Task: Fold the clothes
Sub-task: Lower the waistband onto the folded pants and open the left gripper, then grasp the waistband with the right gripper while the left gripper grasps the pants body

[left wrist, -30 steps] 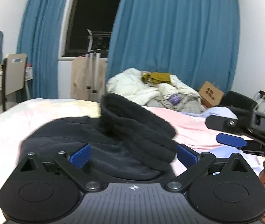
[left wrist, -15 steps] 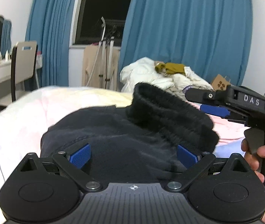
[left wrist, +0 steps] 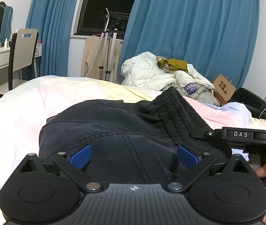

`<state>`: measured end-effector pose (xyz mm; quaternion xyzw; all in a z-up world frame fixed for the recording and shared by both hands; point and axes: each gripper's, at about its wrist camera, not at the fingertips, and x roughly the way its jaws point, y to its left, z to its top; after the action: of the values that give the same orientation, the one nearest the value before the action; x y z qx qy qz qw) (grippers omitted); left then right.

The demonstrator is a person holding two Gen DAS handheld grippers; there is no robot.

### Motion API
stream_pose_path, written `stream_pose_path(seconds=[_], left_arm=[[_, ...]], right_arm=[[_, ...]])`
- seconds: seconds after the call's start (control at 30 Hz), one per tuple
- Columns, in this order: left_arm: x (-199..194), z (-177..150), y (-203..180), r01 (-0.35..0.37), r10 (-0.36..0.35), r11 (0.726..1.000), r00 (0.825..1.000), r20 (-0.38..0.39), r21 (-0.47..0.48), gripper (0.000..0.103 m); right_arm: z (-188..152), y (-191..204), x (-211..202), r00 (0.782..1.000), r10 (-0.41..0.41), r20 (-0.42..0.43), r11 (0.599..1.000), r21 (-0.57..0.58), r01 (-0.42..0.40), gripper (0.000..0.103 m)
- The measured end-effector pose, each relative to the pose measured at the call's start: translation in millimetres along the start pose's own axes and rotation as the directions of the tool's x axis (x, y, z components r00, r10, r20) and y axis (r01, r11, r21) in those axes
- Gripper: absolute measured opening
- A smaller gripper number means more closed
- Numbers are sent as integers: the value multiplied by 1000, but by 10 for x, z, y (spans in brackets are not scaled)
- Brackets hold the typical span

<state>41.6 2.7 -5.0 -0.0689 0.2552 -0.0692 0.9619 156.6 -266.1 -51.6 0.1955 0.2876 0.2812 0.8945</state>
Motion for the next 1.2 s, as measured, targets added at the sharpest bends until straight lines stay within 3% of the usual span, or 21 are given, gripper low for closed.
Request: stream_pose_path(seconds=[0.03,0.17,0.37,0.47,0.6,0.67,0.8,0.9,1.0,1.07,1.2], left_arm=[[-1,1,17,2,-2,1000,1000,-1,-2,100],[-42,45,118,10,-10,999,1000,13,-47,100],[-249,158,399,50,-39,984,997,65,-173,100],[-330,209,539,46,-28,976,996,84,-211,102],[-319,250,661,42,-27,974,997,70,-222,103],[-273,252,717,35,-25,972,999,45,-231,103],[-180,235,848,3,-8,967,1000,-16,-256,103],[-159,221,979,-10,-5,957,999,-50,-290,103],[-190,203,1112,-19,-5,942,998,-69,-334,103],[-206,178,1211,-39,6,930,996,-90,-365,103],[-164,99,1399,-48,-15,893,991,-136,-448,103]], right_arm=[[-22,-18,-8,1000,1,5,1000,24,-1,20],[-46,48,-149,999,14,50,996,89,-18,13],[73,316,-584,980,12,200,995,99,-32,11],[50,319,-750,972,-59,227,992,126,30,10],[-231,-54,-702,973,-214,84,950,248,188,9],[-395,-232,-600,972,-236,17,933,286,221,11],[-418,-347,-566,979,-205,8,919,344,190,11],[-438,-302,-616,981,-193,25,929,326,174,15],[-471,-304,-696,982,-183,36,923,349,159,35],[-473,-293,-760,981,-189,31,917,362,166,70],[-481,-291,-765,991,-131,11,921,371,117,91]])
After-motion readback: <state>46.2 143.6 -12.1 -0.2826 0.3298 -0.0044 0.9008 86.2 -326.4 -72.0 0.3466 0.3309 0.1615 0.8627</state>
